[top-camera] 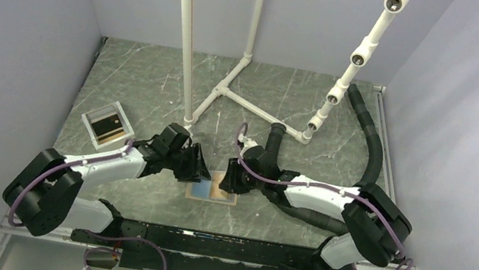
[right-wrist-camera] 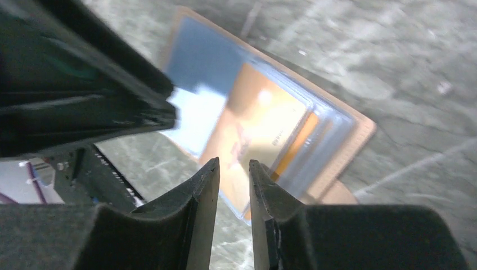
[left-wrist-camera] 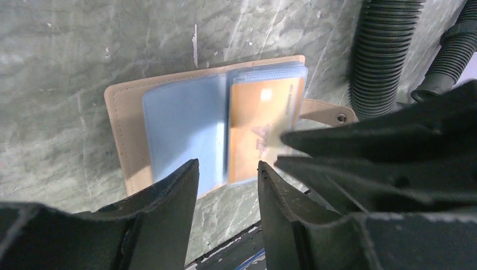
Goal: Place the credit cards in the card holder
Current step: Open the card holder at the center of the board.
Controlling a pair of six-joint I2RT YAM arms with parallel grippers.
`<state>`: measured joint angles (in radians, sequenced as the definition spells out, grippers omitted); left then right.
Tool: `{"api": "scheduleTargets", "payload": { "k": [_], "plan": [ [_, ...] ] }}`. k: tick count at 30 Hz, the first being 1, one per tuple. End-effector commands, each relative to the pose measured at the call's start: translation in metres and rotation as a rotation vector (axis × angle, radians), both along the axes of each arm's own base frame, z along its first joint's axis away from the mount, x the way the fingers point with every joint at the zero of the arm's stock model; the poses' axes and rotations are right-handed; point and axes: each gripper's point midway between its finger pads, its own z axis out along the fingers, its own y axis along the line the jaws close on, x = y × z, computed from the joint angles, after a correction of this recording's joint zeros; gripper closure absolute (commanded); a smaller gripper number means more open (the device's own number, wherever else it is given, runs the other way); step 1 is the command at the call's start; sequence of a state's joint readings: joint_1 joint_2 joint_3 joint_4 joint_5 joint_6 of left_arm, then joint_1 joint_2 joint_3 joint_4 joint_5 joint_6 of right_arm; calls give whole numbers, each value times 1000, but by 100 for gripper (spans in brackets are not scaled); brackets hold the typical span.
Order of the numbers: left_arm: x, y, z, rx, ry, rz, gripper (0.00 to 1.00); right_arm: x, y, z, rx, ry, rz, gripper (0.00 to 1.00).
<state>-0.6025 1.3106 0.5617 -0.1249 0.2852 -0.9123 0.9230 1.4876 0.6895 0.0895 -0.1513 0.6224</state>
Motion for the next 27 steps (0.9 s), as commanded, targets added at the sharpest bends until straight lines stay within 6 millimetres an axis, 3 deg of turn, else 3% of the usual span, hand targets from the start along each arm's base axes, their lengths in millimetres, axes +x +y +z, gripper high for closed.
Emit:
{"api": "scheduleTargets", "payload": {
  "k": [1, 11, 15, 18, 23, 27],
  "plan": [
    [0, 14, -1, 46, -14, 7, 52, 6, -12, -11, 11, 2, -35, 72],
    [-2, 14, -18, 47, -13, -13, 55, -1, -40, -50, -48, 64, -74, 73],
    [0, 14, -14, 45, -39, -34, 54, -4, -47, -61, -79, 86, -94, 74],
    [3, 3, 0, -44, -55, -74, 52, -5, -49, -64, -86, 92, -95, 75],
    [4, -15, 11, -137, -47, -136, 65, -6, -47, -66, -88, 104, -87, 75],
    [10, -16, 0, -97, -32, -158, 77, -6, -45, -63, -75, 105, -86, 75]
  ]
}}
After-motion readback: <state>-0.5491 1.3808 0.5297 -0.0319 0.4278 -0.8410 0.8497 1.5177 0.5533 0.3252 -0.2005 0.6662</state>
